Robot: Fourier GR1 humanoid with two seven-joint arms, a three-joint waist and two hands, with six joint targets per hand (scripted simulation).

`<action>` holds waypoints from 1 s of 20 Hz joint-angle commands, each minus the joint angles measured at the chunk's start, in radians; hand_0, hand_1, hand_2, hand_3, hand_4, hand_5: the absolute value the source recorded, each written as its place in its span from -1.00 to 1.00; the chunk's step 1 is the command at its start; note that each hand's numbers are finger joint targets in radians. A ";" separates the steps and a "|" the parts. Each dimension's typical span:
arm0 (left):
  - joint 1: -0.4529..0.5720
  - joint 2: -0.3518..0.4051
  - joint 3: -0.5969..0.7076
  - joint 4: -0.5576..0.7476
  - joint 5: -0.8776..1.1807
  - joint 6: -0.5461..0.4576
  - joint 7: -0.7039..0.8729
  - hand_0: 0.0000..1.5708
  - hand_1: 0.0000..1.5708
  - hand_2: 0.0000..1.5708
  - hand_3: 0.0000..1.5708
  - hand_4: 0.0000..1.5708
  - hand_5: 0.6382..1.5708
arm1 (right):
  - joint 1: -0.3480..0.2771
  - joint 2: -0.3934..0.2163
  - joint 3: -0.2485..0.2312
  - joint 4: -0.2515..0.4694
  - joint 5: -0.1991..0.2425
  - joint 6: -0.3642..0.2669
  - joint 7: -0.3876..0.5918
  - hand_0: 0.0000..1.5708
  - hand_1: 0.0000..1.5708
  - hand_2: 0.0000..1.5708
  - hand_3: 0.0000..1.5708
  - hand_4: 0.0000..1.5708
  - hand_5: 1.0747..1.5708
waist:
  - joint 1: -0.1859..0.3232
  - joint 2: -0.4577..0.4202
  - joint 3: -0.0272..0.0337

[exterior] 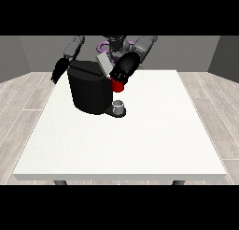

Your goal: Insert the coffee pod into the coffee machine and close the lid

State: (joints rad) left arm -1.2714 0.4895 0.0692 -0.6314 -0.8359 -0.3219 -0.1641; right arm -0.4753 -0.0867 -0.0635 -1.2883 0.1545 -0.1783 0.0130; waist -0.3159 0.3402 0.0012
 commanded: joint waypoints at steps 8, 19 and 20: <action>-0.064 0.002 0.056 0.026 0.021 0.032 -0.006 0.54 0.54 0.50 0.22 -1.00 1.00 | -0.043 0.006 0.016 -0.010 0.012 -0.004 0.039 -1.00 -1.00 -1.00 -1.00 -0.92 1.00 | -0.028 0.029 -0.0010; -0.044 0.020 0.017 -0.003 -0.030 0.088 -0.101 0.46 0.46 0.42 0.07 -1.00 1.00 | -0.055 0.007 0.011 0.012 0.045 -0.046 0.037 -1.00 -1.00 -1.00 -1.00 -0.81 1.00 | 0.009 0.058 -0.0010; 0.004 -0.001 -0.001 -0.009 -0.052 0.132 -0.099 0.38 0.38 0.37 0.02 -1.00 1.00 | -0.005 0.003 0.009 0.004 0.028 -0.025 0.004 -1.00 -1.00 -1.00 -1.00 -0.73 1.00 | -0.009 0.040 -0.0009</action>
State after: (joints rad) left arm -1.3028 0.5089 0.0943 -0.6336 -0.8537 -0.2529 -0.2488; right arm -0.5035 -0.0874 -0.0537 -1.2866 0.1824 -0.1992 0.0319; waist -0.3265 0.3847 0.0014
